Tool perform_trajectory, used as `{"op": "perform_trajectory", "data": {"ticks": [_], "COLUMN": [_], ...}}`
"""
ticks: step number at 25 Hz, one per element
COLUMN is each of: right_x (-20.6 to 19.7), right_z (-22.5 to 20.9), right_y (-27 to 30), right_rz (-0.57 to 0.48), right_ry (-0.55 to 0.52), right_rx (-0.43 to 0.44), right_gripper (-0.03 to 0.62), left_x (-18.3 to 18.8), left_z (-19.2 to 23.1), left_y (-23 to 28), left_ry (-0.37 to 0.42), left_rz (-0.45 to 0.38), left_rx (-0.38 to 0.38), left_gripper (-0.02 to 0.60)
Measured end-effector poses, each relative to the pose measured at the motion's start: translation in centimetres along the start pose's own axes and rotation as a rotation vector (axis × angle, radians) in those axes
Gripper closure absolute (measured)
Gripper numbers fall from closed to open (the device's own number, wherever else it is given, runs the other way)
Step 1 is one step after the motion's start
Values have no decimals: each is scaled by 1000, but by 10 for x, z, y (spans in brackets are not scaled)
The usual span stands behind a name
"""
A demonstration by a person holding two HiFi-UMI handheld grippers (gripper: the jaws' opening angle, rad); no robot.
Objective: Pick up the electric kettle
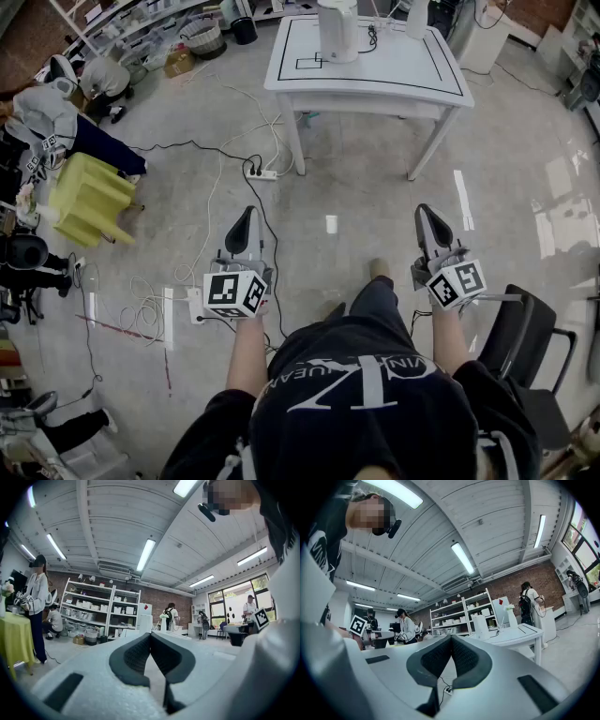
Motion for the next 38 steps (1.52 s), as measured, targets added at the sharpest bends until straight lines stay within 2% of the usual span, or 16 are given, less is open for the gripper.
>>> {"op": "perform_trajectory", "data": {"ticks": [11,16,17,26,38], "right_x": [0,-3,-5,-1,18], "right_z": [9,11,11,-19,-68], "right_y": [12,14,14,43,137], "right_rz": [17,27,36,51,49], "right_ry": [-13,17,19,46,111], "right_rx": [9,17,16,0,17], "right_gripper": [594,591,575,488,468], "left_x": [-1,-7,-7,0,30], "left_z": [13,23,23,26,69], "left_y": [-1,1,4,52,136], "left_ry": [-9,-42,-47,-47,-36], "left_rz": [3,12,12,24,50], "left_rx": [-5,-3,-9,-53,-31], "left_gripper": [575,575,575,575,575]}}
Point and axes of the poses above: the fingertips, and each gripper's own axes: y forward along the fingers, z to its left, x out of its top, the point moved 4 cm from there along -y, backward along the fingers, and after that the axes turned 15 degrees about z, right-handed, at the moved point
